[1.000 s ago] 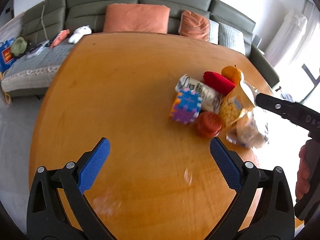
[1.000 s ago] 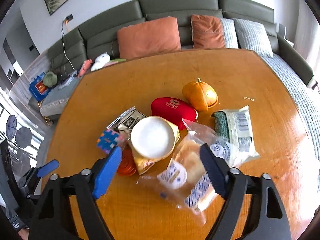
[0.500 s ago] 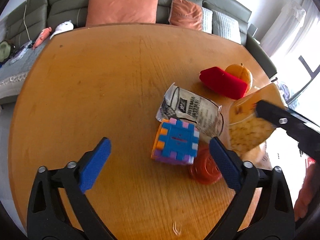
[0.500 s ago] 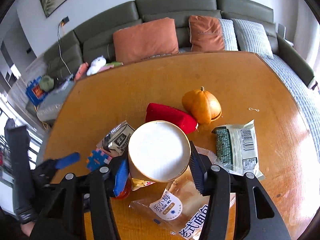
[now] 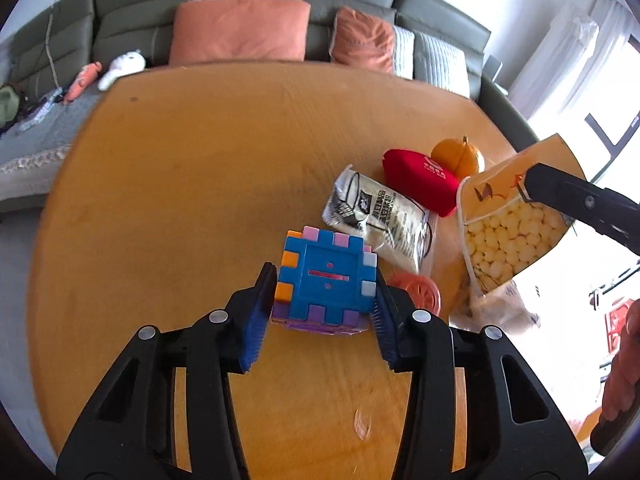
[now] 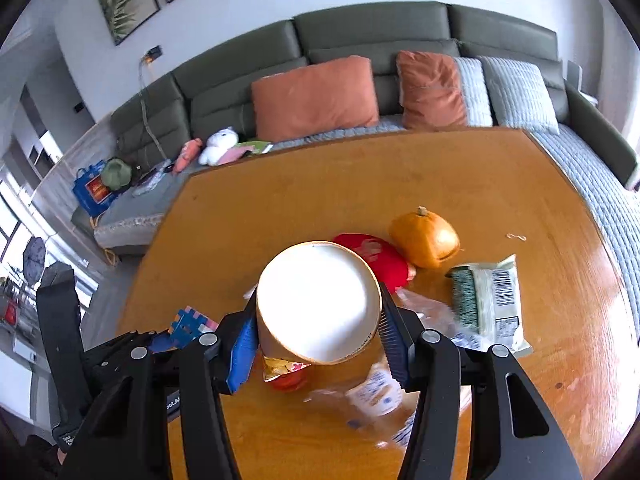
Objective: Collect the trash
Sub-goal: 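Grasp the white paper cup with the right gripper while the left grasps the blue toy cube, then carry the cup and cube over the black bin and open both grippers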
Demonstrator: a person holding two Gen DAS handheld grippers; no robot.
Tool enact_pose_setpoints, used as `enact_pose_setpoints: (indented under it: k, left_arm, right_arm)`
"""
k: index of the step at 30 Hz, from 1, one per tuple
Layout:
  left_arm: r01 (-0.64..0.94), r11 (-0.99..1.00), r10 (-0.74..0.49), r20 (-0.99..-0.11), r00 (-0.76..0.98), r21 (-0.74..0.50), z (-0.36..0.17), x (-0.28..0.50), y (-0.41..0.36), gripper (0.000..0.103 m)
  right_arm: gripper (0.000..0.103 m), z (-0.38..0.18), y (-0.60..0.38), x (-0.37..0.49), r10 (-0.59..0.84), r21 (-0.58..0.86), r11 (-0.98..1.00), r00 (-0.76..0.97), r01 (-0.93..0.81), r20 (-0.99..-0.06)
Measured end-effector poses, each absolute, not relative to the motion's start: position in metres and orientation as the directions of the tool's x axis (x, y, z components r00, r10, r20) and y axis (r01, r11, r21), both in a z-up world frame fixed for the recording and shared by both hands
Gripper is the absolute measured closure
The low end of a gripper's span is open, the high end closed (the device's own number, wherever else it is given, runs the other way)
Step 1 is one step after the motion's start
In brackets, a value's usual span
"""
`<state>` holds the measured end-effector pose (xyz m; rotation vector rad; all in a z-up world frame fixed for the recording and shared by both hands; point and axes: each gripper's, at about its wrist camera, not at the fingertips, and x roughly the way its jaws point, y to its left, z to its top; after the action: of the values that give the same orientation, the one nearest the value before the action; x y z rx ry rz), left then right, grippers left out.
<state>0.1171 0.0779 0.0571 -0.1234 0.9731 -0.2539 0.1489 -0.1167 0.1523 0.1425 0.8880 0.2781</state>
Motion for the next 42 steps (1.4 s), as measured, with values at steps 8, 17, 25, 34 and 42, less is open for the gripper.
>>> enact_pose_setpoints:
  k: [8, 17, 25, 34, 42]
  left_arm:
    - [0.046, 0.969, -0.222, -0.767, 0.602, -0.244, 0.081, 0.063, 0.137, 0.058]
    - [-0.134, 0.969, -0.074, -0.757, 0.650, -0.209, 0.092, -0.009, 0.230, 0.058]
    - [-0.330, 0.924, 0.068, -0.767, 0.638, -0.193, 0.083, -0.079, 0.315, 0.058]
    - [-0.531, 0.832, 0.194, -0.813, 0.550, -0.161, 0.058, -0.146, 0.392, 0.058]
    - [-0.629, 0.770, 0.288, -0.825, 0.486, -0.101, 0.054, -0.170, 0.429, 0.006]
  right_arm:
    - [0.048, 0.169, -0.049, 0.110, 0.376, 0.222, 0.920, 0.569, -0.323, -0.731]
    - [0.047, 0.172, 0.062, 0.060, 0.503, 0.238, 0.821, 0.462, -0.518, -0.730]
    - [0.047, 0.167, 0.164, 0.010, 0.603, 0.269, 0.677, 0.307, -0.686, -0.736]
    - [0.046, 0.149, 0.259, -0.027, 0.619, 0.285, 0.546, 0.150, -0.788, -0.771]
    - [0.026, 0.144, 0.306, -0.028, 0.625, 0.335, 0.548, 0.109, -0.766, -0.773]
